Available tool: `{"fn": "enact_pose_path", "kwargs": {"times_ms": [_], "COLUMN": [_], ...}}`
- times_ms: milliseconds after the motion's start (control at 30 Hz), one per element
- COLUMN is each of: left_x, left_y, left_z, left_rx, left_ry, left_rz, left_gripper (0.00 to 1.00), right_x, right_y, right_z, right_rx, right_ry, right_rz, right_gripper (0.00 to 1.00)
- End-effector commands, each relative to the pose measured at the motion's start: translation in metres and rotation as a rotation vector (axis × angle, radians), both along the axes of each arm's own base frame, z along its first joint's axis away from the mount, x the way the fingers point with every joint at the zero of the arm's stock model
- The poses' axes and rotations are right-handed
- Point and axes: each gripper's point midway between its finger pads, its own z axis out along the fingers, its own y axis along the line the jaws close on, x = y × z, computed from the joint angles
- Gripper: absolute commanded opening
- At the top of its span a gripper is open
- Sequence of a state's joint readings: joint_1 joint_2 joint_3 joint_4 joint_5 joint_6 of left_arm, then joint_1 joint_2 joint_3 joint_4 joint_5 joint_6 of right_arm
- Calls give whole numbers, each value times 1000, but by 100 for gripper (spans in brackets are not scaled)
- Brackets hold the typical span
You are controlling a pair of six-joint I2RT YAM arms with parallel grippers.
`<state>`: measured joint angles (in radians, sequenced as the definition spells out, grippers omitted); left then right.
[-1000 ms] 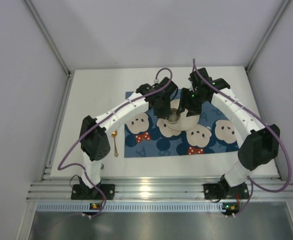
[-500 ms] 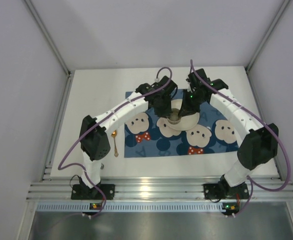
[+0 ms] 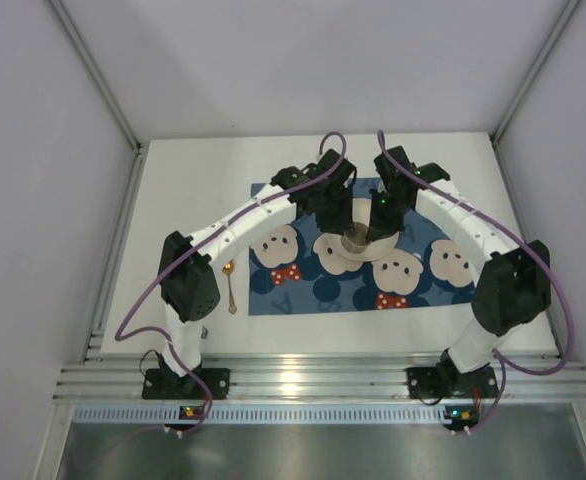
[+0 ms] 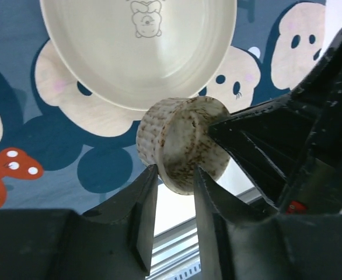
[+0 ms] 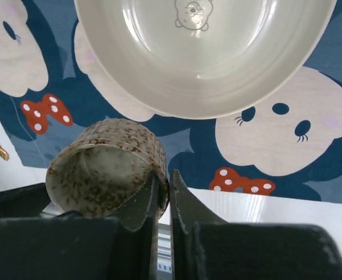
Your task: Set the dinner table for one person
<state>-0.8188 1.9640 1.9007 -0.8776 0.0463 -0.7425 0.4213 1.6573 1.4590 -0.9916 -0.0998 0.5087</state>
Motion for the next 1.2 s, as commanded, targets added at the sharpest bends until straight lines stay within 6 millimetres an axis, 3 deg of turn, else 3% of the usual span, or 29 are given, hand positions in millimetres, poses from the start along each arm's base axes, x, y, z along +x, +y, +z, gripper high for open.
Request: {"fn": "enact_pose_path", "kwargs": {"times_ms": [0,300,567,633,767,833,1033,1067,1167], "left_x": [-7,-6,-3,-4,-8,-13,-18,-16,-9], "left_y": [-44,-68,-66,-66,-68,-69,-60,-51,-30], "left_z": [91,114,122,126,148,165,197,206,206], "left_rx": [-303,-420,-429,-440,-503,-558,-699,-717,-692], "left_ry": [-112,-136,-169,-178,-205,-215,-219,-233,-250], "left_rz": [-88,-163,-173,-184,-221,-246,-284,-276,-231], "left_gripper": [36,47,48,53,66,67,71,71,72], "right_x": [8,6,11,12,15,15,23,26,37], "right_y": [-2,-9,-9,-9,-14,-16,-24,-25,-37], "right_z": [-1,-1,1,1,0,-3,-9,-8,-6], "right_rx": [-25,-51,-59,-60,-83,-92,-115,-117,-132], "right_ry": [-38,-52,-65,-64,-70,-66,-58,-64,-71], "right_rz": [-25,-39,-46,-48,-57,-61,-72,-72,-100], "right_gripper": [0,0,0,0,0,0,0,0,0]}}
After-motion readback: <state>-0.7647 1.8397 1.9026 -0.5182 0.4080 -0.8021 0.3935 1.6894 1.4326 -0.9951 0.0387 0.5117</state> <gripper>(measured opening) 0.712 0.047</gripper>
